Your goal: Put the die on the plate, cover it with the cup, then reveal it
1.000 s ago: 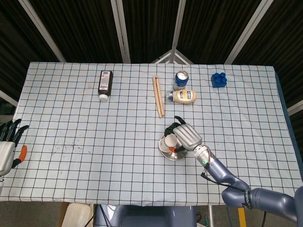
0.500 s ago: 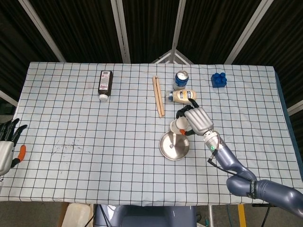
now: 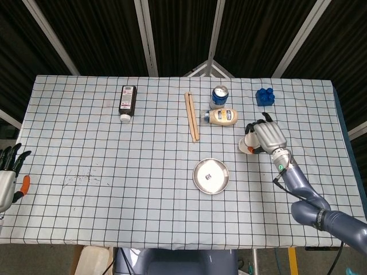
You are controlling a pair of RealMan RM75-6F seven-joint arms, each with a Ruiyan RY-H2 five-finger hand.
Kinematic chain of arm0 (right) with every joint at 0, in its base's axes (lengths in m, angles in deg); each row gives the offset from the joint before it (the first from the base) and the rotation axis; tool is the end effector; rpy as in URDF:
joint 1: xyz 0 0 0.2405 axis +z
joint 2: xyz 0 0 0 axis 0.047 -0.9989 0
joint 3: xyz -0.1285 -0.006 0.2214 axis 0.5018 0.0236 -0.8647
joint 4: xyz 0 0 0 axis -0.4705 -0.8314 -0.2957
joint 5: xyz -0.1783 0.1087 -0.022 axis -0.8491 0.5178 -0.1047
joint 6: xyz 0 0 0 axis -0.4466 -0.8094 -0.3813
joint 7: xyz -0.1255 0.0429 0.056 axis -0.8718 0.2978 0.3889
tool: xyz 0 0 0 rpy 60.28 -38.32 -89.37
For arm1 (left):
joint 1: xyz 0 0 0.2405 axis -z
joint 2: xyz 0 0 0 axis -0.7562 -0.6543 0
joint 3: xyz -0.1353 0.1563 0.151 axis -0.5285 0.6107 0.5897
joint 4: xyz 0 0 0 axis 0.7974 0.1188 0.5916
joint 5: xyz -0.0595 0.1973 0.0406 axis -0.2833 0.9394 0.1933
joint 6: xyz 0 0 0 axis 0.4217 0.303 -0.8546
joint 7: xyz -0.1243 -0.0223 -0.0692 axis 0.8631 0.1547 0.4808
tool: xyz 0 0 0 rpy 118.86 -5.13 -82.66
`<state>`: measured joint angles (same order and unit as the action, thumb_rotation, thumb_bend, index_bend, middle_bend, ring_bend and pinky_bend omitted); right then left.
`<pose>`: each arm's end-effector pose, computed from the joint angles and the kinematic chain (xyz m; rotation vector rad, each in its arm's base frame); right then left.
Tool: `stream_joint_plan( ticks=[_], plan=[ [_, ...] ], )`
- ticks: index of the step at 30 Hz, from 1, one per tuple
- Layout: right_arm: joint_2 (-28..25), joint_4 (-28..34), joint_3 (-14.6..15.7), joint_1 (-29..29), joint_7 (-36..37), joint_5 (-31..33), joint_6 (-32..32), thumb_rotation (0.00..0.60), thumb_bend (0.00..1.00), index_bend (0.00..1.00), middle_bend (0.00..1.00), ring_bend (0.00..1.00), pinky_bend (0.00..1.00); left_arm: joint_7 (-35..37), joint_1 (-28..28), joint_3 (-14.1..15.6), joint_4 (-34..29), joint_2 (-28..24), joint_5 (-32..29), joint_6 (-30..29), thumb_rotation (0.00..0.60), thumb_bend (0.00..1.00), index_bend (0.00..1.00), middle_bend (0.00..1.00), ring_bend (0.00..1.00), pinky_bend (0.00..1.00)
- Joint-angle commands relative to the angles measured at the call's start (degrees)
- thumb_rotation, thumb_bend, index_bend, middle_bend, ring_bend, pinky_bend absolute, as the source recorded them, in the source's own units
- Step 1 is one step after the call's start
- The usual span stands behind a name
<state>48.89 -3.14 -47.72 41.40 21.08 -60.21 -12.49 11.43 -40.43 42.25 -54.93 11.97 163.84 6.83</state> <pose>-0.2243 -0.4185 0.0720 1.7194 -0.9571 0.7857 -0.3194 0.2107 0.1615 -1.3993 -0.7701 -0.7901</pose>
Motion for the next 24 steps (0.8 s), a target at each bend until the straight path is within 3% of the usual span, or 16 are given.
stream_joint_plan(
  ticks=[1,9,13,15,24],
  plan=[
    [0.3,-2.1,0.6,-0.2,0.5,0.4,1.2,0.600,0.36,0.48,0.48,0.27,0.00,-0.1,0.1,0.0,-0.1,0.0,-0.2,0.2,0.600,0.71,0.14,0.00,0.00,0.00],
    [1.5,-5.5,1.1,-0.1,1.1,0.7,2.8,0.600,0.33,0.46,0.47,0.26,0.00,-0.4,0.1,-0.1,-0.1,0.1,-0.4,0.2,0.600,0.71,0.14,0.00,0.00,0.00],
    [2.0,-6.4,0.9,-0.3,0.6,1.6,3.0,0.600,0.09,0.28,0.32,0.14,0.00,-0.6,0.2,-0.1,-0.1,0.1,-0.4,0.4,0.600,0.71,0.14,0.00,0.00,0.00],
    [1.8,-6.1,0.6,-0.3,0.5,2.7,3.6,0.600,0.03,0.21,0.25,0.12,0.00,-0.6,0.2,-0.1,-0.1,0.2,-0.5,0.4,0.600,0.71,0.14,0.00,0.00,0.00],
    [-0.8,-1.9,0.3,-1.2,-0.2,4.4,3.7,0.600,0.00,0.08,0.14,0.08,0.00,-0.7,0.2,-0.1,-0.1,0.2,-0.5,0.4,0.600,0.71,0.14,0.00,0.00,0.00]
  ],
)
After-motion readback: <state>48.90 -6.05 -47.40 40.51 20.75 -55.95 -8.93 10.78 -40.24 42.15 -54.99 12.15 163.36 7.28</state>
